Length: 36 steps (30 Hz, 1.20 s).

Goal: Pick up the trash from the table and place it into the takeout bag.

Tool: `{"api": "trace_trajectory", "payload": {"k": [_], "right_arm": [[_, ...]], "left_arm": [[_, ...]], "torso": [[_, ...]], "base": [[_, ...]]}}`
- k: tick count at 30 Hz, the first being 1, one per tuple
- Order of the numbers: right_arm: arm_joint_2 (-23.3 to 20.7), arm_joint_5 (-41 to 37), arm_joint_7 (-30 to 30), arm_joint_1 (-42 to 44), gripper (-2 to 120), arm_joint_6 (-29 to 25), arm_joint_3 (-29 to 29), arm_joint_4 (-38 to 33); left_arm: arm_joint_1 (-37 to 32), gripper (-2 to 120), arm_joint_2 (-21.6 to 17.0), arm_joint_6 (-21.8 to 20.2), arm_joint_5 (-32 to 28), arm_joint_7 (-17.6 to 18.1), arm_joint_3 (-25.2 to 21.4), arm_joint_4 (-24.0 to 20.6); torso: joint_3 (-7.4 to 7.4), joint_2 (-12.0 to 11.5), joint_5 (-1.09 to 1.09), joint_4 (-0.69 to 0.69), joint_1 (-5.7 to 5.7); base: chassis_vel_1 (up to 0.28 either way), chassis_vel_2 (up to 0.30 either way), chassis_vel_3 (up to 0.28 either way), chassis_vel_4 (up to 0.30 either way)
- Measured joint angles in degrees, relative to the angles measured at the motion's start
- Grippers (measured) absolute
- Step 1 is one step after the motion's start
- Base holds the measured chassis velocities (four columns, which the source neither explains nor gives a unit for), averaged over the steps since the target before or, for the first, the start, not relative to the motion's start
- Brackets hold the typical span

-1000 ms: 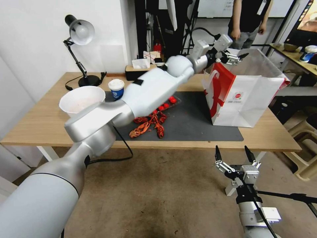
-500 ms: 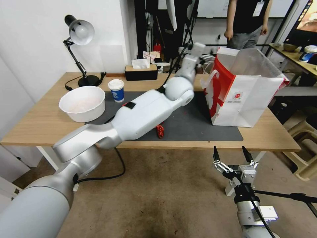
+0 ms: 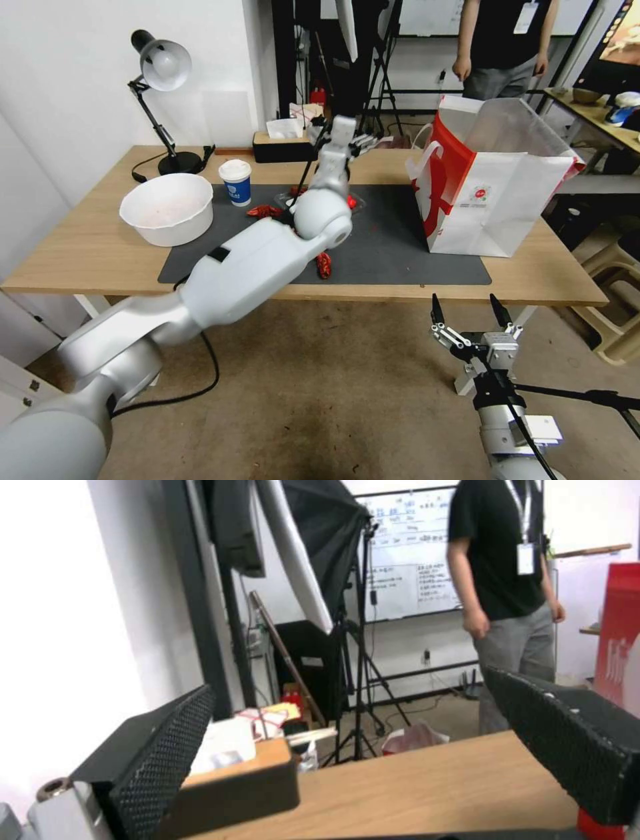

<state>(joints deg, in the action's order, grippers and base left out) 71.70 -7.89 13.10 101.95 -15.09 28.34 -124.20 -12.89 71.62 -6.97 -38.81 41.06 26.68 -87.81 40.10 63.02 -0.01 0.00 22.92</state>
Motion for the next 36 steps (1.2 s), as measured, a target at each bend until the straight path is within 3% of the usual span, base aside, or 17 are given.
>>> {"api": "trace_trajectory", "payload": {"k": [7,15,19,29,36], "right_arm": [[0.0,0.0,0.0,0.0,100,0.0,-0.1,-0.1],[-0.2,0.1,0.0,0.1,100,0.0,-0.2,-0.7],[-0.4,-0.1,-0.1,0.1,100,0.2,-0.2,-0.8],[-1.1,-0.5,-0.1,-0.2,100,0.4,-0.4,-0.7],[-1.6,-0.9,-0.5,-0.5,100,0.5,-0.6,-0.5]], "left_arm": [[-7.3,100,-4.3,0.3,0.9,-0.7,-3.7,-5.8],[-19.8,100,-10.5,0.4,4.2,-2.5,-12.1,-14.5],[-26.1,100,-12.0,0.2,6.4,-3.8,-16.9,-18.4],[-37.4,100,-14.7,1.4,10.5,-5.9,-23.7,-23.7],[-50.7,100,-15.8,4.1,13.2,-10.4,-32.0,-28.4]], "torso": [[0.0,0.0,-0.01,-0.01,0.0],[0.0,0.0,-0.01,0.0,0.0],[0.0,0.0,0.0,0.0,0.0],[0.0,0.0,0.0,-0.01,0.0],[0.0,0.0,0.02,0.01,-0.01]], "base": [[0.0,0.0,0.0,0.0],[0.0,0.0,0.0,0.0],[0.0,0.0,0.0,0.0],[0.0,0.0,0.0,0.0],[0.0,0.0,0.0,0.0]]}}
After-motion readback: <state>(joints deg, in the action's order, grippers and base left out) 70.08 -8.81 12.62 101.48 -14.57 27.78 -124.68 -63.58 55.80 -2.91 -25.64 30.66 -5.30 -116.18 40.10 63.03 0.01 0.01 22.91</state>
